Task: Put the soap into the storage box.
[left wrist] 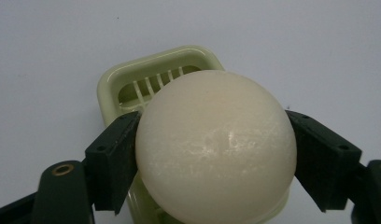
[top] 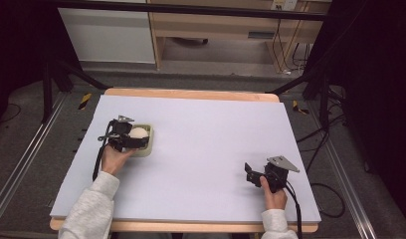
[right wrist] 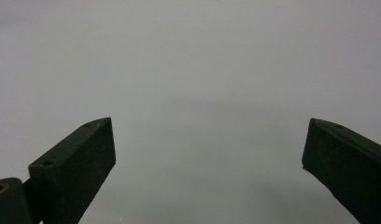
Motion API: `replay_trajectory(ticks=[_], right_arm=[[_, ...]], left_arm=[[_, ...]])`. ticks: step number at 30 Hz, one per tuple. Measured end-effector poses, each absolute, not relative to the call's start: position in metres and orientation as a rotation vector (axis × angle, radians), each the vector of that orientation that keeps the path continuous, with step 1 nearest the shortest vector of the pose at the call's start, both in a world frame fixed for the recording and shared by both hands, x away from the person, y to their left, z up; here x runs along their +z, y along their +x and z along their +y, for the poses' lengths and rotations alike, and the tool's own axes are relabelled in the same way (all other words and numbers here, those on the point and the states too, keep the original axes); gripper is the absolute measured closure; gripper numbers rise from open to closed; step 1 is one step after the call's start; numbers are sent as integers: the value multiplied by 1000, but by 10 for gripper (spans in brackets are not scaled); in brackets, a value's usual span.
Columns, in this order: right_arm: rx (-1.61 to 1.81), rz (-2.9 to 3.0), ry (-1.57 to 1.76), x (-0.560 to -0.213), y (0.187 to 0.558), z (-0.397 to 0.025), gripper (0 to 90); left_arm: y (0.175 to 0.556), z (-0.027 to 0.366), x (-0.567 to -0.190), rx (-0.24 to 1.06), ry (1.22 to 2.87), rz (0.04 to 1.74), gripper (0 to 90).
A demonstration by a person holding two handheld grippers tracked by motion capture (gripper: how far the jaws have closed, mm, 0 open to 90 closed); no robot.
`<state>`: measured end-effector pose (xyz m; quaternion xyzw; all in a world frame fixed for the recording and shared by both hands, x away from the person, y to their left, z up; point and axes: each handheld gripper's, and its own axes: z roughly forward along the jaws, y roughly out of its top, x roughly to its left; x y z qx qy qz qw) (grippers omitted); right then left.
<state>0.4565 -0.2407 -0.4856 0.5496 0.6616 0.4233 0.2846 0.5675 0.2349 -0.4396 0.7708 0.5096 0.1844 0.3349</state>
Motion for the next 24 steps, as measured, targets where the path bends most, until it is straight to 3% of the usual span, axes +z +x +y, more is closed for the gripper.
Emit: replay_trajectory(ticks=[24], right_arm=[[1130, 1768, 1468, -485, 456, -240, 31]], left_arm=[[565, 239, -442, 495, 1997, 1339, 200]])
